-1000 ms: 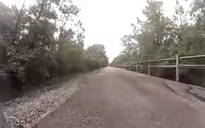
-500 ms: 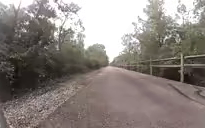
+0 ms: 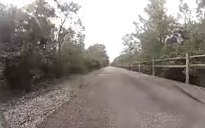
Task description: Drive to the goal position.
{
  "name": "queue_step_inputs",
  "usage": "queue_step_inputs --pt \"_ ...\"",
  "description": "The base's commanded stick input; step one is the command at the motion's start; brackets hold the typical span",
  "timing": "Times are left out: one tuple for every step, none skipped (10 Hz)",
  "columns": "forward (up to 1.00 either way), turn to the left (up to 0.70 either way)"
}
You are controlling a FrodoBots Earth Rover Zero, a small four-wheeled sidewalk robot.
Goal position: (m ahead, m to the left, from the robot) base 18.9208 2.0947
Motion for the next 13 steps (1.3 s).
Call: queue_step_inputs --pt "0.70 -0.07" --pt "0.70 0.00" --pt "0.70 0.00" --pt "0.70 0.00" --pt "0.70 0.00" --pt "0.70 0.00" --pt "0.70 0.00" --pt "0.70 -0.09" --pt "0.70 -0.19" --pt "0.70 -0.29" --pt "0.70 -0.31" --pt "0.70 0.00" --pt "0.70 0.00"
